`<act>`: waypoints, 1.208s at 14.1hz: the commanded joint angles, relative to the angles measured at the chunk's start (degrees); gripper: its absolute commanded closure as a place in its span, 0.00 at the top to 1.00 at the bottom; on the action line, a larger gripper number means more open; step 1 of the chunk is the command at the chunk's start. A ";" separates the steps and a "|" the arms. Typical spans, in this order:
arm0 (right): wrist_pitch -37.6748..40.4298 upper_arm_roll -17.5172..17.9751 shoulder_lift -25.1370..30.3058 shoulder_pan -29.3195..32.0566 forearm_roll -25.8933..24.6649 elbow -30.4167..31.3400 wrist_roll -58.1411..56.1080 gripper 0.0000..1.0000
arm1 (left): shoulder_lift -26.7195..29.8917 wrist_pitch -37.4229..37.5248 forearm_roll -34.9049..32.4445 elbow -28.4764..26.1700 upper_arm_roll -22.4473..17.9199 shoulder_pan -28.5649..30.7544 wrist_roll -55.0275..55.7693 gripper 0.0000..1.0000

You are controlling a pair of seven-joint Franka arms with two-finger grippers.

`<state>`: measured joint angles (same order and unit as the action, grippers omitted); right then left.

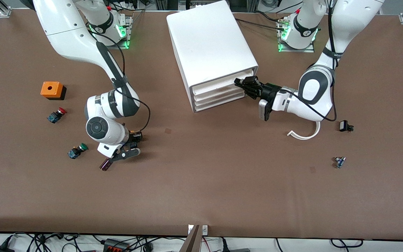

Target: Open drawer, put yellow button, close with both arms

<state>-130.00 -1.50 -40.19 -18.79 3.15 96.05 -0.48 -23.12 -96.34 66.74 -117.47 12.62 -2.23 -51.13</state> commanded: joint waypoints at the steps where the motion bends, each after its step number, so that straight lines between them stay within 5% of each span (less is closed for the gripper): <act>1: 1.42 0.10 1.24 0.42 0.19 -0.96 -0.92 0.00 | -5.26 0.54 -0.20 6.62 -0.14 1.00 1.03 0.01; 4: 3.43 0.45 5.20 -0.55 0.54 -3.93 -0.84 0.00 | -8.86 0.54 -3.46 11.46 -0.76 2.57 1.03 0.01; 9: 19.23 0.54 6.44 -3.26 0.72 -22.63 -0.22 0.00 | -13.70 0.54 -6.80 18.76 -0.76 4.86 1.12 0.03; 10: 21.96 0.62 6.44 -4.23 0.80 -25.62 -0.22 0.00 | -13.71 0.54 -6.80 18.85 -0.76 4.95 1.64 0.14; 11: 24.07 1.15 6.44 -5.37 0.72 -28.44 -0.13 0.00 | -13.62 0.45 -6.80 18.85 -0.76 5.13 1.82 0.79; 12: 24.96 1.76 6.44 -6.25 0.72 -30.29 0.13 0.00 | -13.45 0.54 -6.80 18.85 -0.67 5.39 1.65 1.00; 17: 24.27 3.17 6.27 -15.64 0.28 -35.14 11.62 0.00 | -9.23 2.81 -10.82 22.35 -0.76 7.06 17.07 1.00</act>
<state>-106.57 1.88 -32.42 -30.91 3.44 64.82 6.57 -34.44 -95.30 59.74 -98.22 11.76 4.31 -42.20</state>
